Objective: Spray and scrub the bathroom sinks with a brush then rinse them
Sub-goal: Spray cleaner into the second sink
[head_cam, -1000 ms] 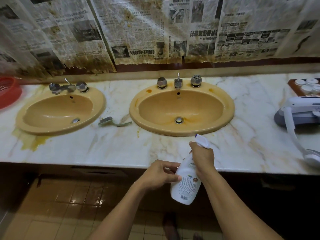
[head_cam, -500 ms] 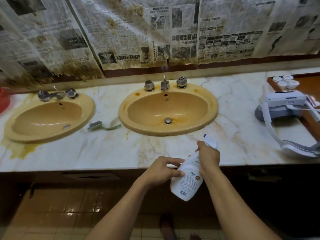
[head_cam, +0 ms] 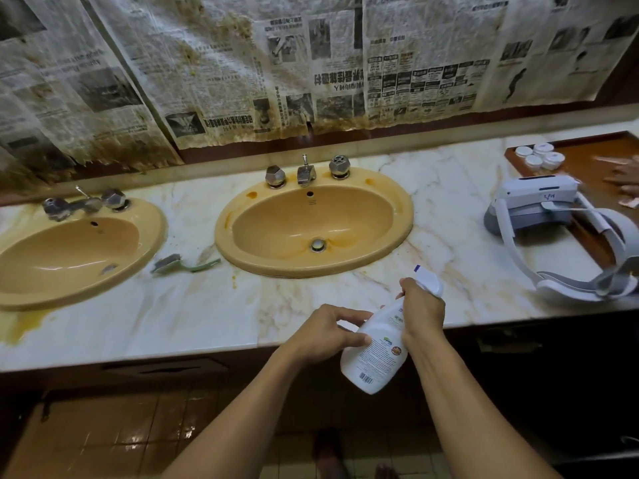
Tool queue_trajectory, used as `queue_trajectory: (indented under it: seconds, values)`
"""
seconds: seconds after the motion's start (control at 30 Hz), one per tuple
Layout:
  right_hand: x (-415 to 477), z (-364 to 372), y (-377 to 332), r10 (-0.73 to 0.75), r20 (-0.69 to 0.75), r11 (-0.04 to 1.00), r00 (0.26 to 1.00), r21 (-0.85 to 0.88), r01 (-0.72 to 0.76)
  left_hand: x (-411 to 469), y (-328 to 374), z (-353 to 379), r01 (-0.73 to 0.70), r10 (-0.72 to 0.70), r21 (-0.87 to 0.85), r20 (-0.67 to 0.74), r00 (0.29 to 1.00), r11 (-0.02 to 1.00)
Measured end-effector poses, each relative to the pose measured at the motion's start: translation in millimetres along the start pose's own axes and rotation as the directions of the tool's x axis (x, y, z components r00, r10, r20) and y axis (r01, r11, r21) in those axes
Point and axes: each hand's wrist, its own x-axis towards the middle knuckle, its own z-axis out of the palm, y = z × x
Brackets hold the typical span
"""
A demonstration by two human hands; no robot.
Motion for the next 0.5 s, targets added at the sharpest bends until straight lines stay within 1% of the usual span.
queue_trajectory:
  seconds: [0.1, 0.23, 0.43, 0.5]
  values:
    - [6, -2, -2, -0.026, 0.010, 1.000, 1.000, 0.007, 0.026, 6, 5, 1, 0.001, -0.001, 0.003, -0.002, 1.000, 1.000]
    - [15, -4, -11, -0.055, 0.025, 0.996, 0.998, 0.064, 0.054, 16, 13, 3, -0.007, 0.007, 0.006, 0.007, 1.000, 1.000]
    - [25, -3, -28, -0.019, -0.036, 0.998, 0.999, 0.061, 0.022, 29, 30, 4, 0.000, 0.000, 0.040, 0.021, 1.000, 0.999]
    - [28, -2, -30, -0.029, -0.030, 0.998, 0.999, 0.054, 0.030, 35, 32, 1, -0.010, 0.008, 0.056, 0.033, 0.999, 0.998]
